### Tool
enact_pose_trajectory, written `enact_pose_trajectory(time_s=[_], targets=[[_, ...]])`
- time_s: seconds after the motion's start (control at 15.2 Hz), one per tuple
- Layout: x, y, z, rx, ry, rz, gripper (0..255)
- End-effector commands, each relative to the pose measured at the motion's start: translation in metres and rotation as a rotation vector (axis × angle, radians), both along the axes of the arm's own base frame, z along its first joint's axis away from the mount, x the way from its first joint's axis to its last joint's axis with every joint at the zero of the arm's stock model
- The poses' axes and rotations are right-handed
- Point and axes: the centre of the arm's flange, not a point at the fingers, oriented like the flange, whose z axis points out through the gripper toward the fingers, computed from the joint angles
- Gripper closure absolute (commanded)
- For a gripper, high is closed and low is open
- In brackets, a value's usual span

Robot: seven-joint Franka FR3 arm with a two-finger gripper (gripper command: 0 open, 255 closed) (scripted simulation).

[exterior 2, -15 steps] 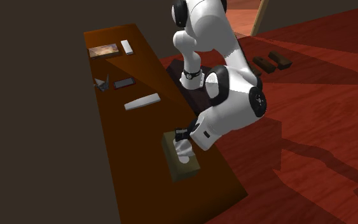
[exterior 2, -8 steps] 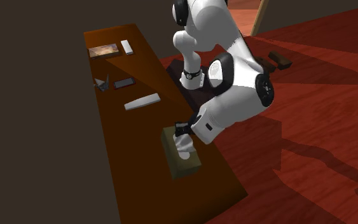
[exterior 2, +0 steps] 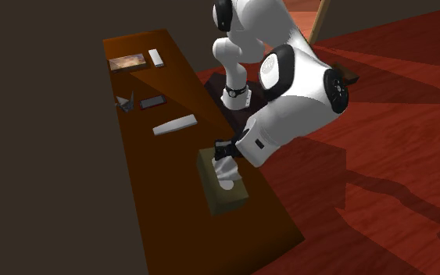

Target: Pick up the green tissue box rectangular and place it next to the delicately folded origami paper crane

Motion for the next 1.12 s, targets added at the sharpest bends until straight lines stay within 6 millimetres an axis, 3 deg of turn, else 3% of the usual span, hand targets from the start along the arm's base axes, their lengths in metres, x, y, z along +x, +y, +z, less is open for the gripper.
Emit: enact_pose_trajectory(time_s=[0.0, 1.06], targets=[[-0.001, 0.0, 0.01, 0.0, 0.0, 0.0, 255], [-0.001, 0.0, 0.091, 0.0, 0.0, 0.0, 255]])
